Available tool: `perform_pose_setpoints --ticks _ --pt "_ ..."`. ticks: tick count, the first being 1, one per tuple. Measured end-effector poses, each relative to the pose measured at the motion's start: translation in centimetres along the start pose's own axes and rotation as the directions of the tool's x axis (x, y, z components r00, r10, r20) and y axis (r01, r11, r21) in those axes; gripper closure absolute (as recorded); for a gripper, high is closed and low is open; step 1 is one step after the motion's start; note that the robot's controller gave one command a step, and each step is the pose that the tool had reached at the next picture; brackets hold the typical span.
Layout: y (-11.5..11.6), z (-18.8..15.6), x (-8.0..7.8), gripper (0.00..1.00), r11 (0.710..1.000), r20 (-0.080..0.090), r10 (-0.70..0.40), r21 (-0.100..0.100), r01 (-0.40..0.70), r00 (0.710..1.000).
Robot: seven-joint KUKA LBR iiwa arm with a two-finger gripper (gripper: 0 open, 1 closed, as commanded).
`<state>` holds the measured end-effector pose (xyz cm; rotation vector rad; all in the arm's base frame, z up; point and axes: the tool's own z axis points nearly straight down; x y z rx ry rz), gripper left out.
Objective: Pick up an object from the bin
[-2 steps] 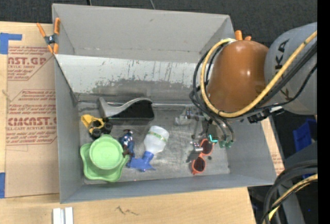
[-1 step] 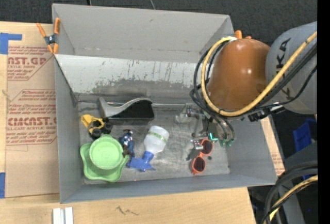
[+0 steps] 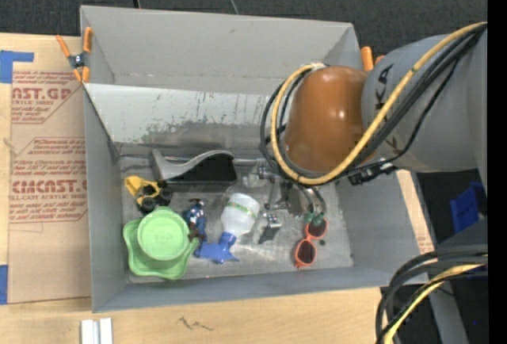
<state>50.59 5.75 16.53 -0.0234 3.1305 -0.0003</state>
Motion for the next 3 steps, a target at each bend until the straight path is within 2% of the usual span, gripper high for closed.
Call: perform_pose_setpoints --ticks 1,2,3 --pt "4.2 1.0 0.3 0.00 0.992 -0.019 -0.129 -0.002 0.129 0.991" --pt "5.7 1.9 -0.3 0.00 0.945 0.000 -0.327 -0.004 0.327 0.945" --pt "8.3 7.3 -3.0 1.00 0.816 0.002 -0.578 0.009 0.578 0.816"
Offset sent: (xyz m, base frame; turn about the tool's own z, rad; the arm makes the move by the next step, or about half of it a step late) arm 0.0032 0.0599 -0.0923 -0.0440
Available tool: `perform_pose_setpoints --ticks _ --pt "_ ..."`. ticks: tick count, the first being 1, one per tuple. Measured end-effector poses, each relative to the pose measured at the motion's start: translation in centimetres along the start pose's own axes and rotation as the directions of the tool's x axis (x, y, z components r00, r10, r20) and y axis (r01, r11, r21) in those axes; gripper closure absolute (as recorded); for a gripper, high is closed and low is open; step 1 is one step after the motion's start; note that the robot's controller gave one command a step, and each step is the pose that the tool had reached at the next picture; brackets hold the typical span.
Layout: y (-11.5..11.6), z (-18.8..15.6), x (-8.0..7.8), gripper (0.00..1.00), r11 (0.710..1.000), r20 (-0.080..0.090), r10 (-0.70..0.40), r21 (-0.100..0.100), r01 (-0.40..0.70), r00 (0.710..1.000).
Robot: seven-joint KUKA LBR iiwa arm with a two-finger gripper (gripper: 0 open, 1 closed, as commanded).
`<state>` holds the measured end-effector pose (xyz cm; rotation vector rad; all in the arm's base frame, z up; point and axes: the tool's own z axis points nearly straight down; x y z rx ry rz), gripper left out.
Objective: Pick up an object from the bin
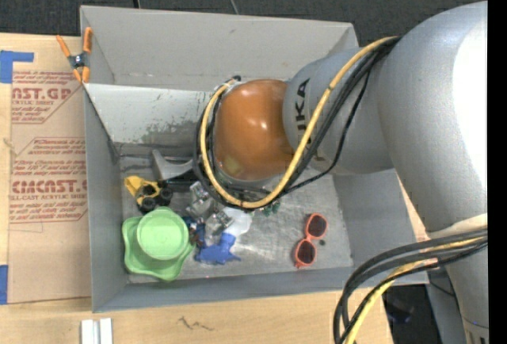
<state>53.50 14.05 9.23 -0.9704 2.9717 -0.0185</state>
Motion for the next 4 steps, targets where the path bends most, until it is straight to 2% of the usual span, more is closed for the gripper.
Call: perform_pose_setpoints --ticks 1,2,3,4 --pt "0.9 1.4 0.5 0.00 1.000 -0.006 -0.002 -0.015 0.002 1.000" --pt "0.8 1.1 0.8 1.00 1.000 -0.029 -0.004 -0.018 0.003 1.000" --pt "0.8 1.1 0.8 1.00 1.000 -0.028 -0.003 -0.018 0.003 1.000" --pt "0.2 -2.3 0.6 1.00 1.000 -0.019 0.005 -0.020 -0.005 1.000"
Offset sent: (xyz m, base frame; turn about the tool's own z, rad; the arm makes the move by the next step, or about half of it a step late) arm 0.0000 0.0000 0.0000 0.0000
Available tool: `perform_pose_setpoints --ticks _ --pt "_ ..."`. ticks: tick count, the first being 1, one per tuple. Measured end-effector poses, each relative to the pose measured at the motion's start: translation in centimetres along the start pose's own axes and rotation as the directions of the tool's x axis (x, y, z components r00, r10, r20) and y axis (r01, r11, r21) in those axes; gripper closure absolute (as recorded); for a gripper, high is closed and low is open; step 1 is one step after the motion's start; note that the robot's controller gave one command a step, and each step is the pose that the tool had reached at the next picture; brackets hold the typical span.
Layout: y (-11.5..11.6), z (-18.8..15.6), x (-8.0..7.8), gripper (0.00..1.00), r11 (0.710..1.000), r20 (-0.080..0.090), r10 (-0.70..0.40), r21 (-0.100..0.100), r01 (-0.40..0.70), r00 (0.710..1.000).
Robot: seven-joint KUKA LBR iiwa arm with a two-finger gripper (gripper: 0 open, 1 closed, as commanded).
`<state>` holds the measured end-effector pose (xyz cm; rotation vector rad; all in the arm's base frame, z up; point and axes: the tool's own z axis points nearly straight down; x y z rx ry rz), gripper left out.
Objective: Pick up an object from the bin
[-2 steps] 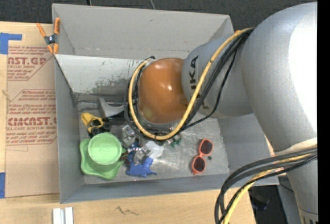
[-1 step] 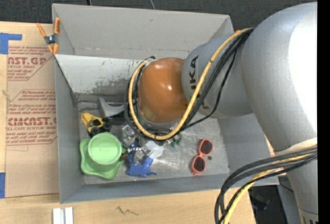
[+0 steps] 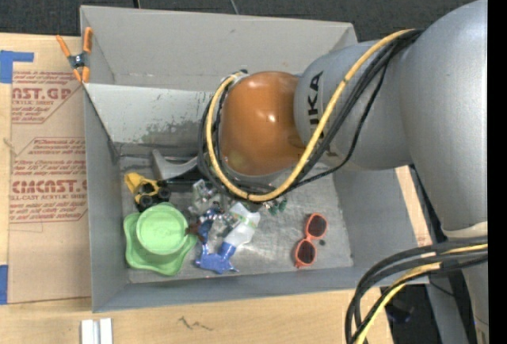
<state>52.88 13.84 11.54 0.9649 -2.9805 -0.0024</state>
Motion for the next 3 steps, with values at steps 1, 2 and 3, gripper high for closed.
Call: perform_pose_setpoints --ticks 1,2,3 --pt "0.4 -3.5 0.0 1.00 1.000 0.014 0.001 0.006 -0.001 1.000" --pt "-0.4 -5.6 2.6 1.00 1.000 -0.001 -0.027 -0.004 0.027 1.000" --pt "-2.9 -6.6 1.5 1.00 1.000 0.026 -0.019 0.014 0.019 0.999"
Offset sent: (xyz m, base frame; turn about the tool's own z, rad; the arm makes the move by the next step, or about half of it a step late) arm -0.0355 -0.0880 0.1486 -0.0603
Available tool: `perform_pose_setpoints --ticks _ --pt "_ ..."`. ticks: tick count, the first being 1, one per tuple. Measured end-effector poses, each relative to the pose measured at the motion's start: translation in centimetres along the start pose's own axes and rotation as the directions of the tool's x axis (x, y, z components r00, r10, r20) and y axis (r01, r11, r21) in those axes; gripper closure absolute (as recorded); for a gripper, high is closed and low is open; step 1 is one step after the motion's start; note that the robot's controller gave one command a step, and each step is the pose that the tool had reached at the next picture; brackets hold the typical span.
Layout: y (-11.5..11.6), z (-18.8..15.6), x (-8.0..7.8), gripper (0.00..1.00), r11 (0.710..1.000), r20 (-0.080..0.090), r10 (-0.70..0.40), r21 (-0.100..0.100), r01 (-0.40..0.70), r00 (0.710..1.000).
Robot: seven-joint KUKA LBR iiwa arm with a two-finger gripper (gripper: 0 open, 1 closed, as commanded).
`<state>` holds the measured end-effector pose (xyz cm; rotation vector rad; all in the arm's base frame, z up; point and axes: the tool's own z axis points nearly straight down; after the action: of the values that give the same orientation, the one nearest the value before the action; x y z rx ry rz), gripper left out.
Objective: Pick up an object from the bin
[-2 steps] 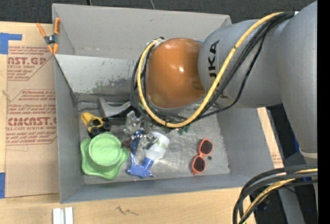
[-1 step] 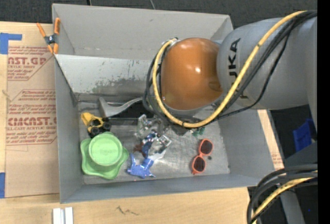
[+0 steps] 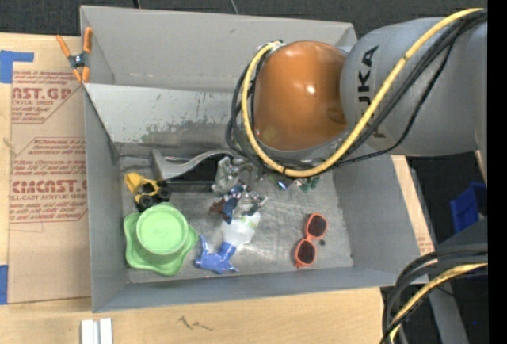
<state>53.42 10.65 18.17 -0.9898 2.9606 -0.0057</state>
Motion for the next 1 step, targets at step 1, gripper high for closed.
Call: perform_pose_setpoints --ticks 1 --pt "1.14 1.08 0.16 1.00 0.999 -0.032 -0.026 -0.019 0.025 0.999"
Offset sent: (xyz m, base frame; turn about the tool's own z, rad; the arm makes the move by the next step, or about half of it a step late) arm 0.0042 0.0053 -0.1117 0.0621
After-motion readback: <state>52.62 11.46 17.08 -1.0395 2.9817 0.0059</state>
